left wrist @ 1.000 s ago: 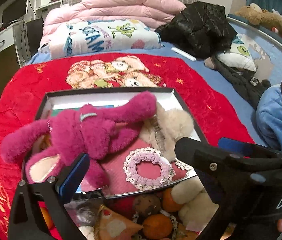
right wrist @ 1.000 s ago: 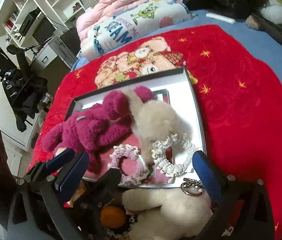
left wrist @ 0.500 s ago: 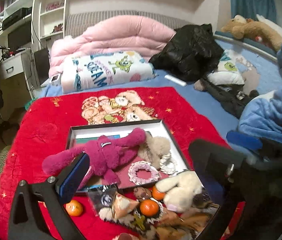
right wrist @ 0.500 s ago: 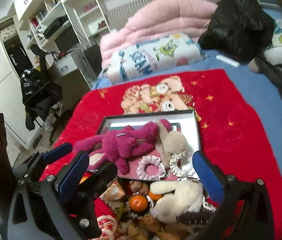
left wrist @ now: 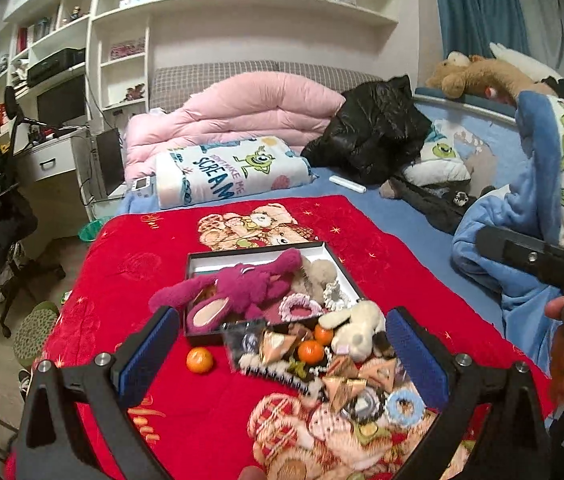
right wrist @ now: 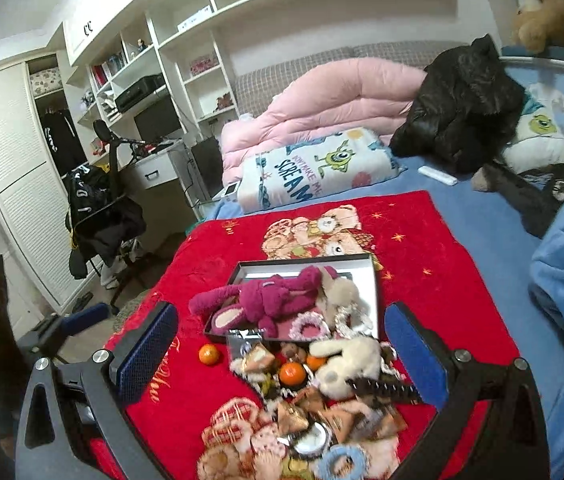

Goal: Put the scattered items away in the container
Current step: 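Withdraw both grippers from the box back over the item pile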

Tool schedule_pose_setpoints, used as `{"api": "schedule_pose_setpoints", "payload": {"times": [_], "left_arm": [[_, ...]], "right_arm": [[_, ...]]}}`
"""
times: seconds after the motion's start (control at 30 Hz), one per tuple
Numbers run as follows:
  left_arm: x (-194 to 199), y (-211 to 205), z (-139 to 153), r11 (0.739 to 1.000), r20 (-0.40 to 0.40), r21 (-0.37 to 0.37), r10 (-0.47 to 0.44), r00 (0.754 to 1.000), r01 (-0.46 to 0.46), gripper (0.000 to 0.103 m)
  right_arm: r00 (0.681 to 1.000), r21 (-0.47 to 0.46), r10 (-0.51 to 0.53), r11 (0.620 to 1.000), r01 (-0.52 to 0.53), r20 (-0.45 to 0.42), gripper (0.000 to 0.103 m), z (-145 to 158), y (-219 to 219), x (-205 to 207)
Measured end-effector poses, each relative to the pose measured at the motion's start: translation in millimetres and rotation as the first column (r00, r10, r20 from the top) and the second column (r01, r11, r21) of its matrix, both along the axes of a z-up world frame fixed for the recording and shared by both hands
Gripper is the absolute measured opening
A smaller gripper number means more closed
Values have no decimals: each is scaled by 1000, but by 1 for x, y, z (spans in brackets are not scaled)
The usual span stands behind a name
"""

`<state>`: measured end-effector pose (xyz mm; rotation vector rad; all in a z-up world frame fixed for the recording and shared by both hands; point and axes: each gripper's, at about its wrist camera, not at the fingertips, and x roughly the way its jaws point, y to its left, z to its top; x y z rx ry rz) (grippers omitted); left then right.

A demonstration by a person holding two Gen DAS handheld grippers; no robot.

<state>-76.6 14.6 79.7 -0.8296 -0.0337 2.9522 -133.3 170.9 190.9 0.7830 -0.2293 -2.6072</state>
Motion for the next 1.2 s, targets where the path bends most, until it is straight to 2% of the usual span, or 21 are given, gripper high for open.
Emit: {"api": "schedule_pose_setpoints", "payload": {"times": [0.17, 0.3, 0.53, 0.73, 1.0, 1.07, 1.2], "left_arm": [[18, -7, -30, 998, -15, 65, -18, 1000, 19, 103], [11, -1, -43, 998, 18, 55, -30, 999, 29, 103], [-17, 20, -45, 998, 39, -16, -62, 997, 62, 103], [-45, 34, -45, 997, 59, 40, -68, 996, 66, 103], [-69, 56, -98, 997, 154, 27, -72, 985, 69, 103], [-72, 60, -108, 997, 174, 16, -74, 982, 72, 103], [-74, 61, -127, 999, 199, 17, -52, 979, 50, 103]], "right_arm": [[1000, -38, -9, 999, 8, -29, 103, -21, 17, 37], [999, -18, -6, 1000, 5, -42, 103, -30, 17, 44], [1000, -49, -3, 999, 2, -6, 103, -49, 20, 28], [1000, -21, -22, 1000, 23, 21, 103, -58, 28, 13], [997, 31, -37, 999, 35, 65, 103, -71, 54, -14], [998, 35, -27, 999, 25, 52, 103, -73, 56, -16], [995, 55, -29, 998, 23, 95, 103, -98, 60, -17]]}}
